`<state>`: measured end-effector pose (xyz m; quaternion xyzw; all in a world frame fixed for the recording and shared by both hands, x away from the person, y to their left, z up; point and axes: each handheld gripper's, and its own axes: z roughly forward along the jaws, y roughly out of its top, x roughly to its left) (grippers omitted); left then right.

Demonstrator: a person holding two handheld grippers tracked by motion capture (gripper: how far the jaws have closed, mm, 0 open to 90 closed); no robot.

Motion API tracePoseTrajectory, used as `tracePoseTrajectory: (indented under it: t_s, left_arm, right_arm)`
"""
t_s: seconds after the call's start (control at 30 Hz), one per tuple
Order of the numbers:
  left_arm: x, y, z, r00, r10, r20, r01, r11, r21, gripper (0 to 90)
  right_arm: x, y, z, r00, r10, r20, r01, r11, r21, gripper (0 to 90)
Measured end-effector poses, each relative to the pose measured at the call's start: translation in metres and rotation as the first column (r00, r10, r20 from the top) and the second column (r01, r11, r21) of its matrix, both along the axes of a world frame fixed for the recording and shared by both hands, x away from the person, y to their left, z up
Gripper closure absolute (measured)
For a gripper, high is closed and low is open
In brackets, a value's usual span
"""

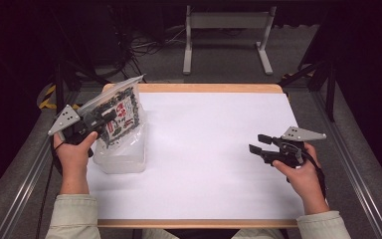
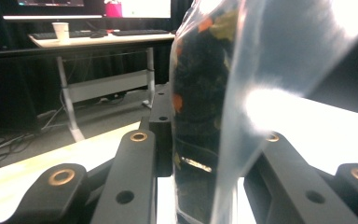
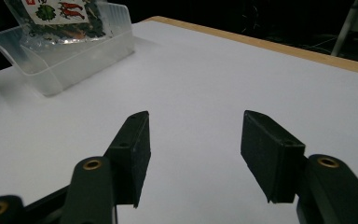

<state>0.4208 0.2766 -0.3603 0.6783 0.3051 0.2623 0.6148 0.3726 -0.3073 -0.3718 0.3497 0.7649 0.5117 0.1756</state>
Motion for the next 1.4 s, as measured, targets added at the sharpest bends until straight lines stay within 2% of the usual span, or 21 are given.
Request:
tracePoseTrajectory:
  t_s: [0.17,0.3,0.43,0.7,0.83,0.97,1.2,1.27,1.4]
  left_arm:
    - [0.000,-0.002,-0.002,0.9999,-0.011,0.011,0.011,0.9998,0.016,71.8]
    - [0.001,-0.003,-0.007,0.9999,-0.015,0.004,0.015,0.9996,0.023,71.8]
    - [0.000,-0.005,-0.007,0.9998,-0.017,0.004,0.017,0.9983,0.056,71.8]
    - [-0.001,-0.006,-0.005,0.9989,-0.018,-0.042,0.022,0.9966,0.080,71.6]
    - [-0.002,-0.004,-0.005,0.9986,-0.019,-0.050,0.022,0.9969,0.075,71.5]
    - [-0.003,-0.001,-0.005,0.9958,-0.003,-0.091,0.010,0.9976,0.068,70.9]
    - [-0.003,0.006,-0.010,0.9922,-0.004,-0.124,0.011,0.9985,0.053,71.2]
    - [-0.003,0.006,-0.012,0.9914,0.003,-0.131,0.005,0.9977,0.068,71.3]
    - [-0.003,0.007,-0.014,0.9900,0.004,-0.141,0.006,0.9974,0.072,71.5]
  right_arm:
    - [0.001,0.001,0.000,1.0000,0.004,0.000,-0.004,1.000,0.003,43.3]
    - [0.002,0.003,0.000,0.9999,0.010,0.003,-0.010,1.000,-0.001,43.3]
    - [0.003,0.004,0.000,0.9999,0.016,0.000,-0.016,1.000,-0.001,43.3]
    - [0.004,0.007,-0.001,0.9998,0.020,0.000,-0.020,1.000,0.001,43.1]
    - [0.005,0.006,0.000,0.9998,0.022,0.004,-0.022,1.000,-0.001,43.1]
    - [0.005,0.007,0.000,0.9998,0.022,0.001,-0.022,1.000,0.002,43.1]
    - [0.006,0.008,-0.001,0.9996,0.027,0.001,-0.027,1.000,-0.001,43.1]
    - [0.006,0.009,-0.001,0.9996,0.028,0.000,-0.028,1.000,-0.001,43.0]
    - [0.007,0.009,-0.001,0.9995,0.031,-0.001,-0.031,1.000,-0.002,43.0]
